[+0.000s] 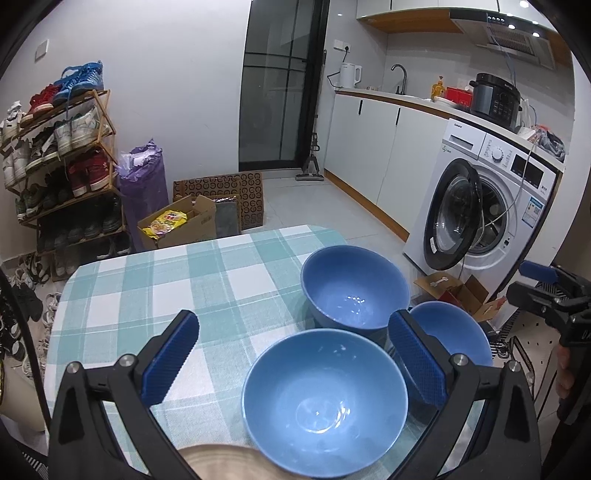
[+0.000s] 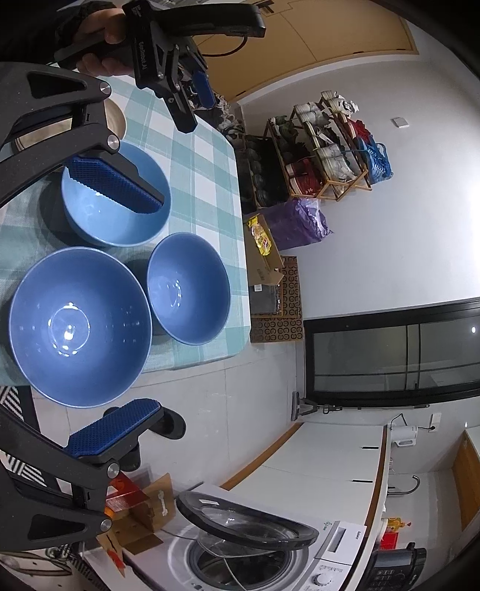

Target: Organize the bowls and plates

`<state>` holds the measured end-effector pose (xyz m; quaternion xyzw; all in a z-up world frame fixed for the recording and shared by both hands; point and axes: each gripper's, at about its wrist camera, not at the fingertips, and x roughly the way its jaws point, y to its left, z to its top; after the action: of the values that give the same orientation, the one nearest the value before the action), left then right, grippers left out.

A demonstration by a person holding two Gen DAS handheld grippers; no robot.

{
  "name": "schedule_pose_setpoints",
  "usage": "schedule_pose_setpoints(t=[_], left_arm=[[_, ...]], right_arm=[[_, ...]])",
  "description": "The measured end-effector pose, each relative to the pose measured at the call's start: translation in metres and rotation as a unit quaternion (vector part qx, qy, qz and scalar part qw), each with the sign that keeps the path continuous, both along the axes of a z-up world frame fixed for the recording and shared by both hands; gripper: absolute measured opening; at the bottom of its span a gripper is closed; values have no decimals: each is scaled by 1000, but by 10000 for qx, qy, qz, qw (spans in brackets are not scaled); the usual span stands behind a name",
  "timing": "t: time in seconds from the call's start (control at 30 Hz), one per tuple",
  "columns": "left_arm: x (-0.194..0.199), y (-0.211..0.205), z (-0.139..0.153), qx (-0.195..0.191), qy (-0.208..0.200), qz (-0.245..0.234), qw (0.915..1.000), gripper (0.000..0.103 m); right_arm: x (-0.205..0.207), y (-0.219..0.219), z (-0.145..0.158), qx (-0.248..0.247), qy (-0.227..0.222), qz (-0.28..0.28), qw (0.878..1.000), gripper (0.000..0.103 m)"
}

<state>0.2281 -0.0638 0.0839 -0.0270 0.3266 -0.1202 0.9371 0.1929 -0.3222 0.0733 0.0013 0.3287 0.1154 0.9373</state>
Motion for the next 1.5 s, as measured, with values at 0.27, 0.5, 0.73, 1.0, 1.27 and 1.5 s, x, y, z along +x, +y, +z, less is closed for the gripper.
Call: schedule_pose_setpoints(t=[0.27,0.5,0.73,1.0,1.27,1.5], left_arm=[[27,-5,-7,20,146,-45,9999,103],[49,-6,-16,56,272,-6,9996,103],[70,-17,-30,146,439,-77,9989,103],[86,-25,-43,184,618,-102,9979,103],[102,-31,-55,267,777,-85,9966,103],[115,-38,-69,338,958,-127,9947,103]], right_arm=[[22,-2,-10,4,199,-138,9997,102],[43,-5,-18,54,318,-195,9993,102],[67,-11,-33,143,511,-266,9982,102],[99,-10,-54,221,780,-277,9963,102],[119,-7,-68,265,926,-268,9950,102],[133,-1,-82,287,1079,-155,9936,102]])
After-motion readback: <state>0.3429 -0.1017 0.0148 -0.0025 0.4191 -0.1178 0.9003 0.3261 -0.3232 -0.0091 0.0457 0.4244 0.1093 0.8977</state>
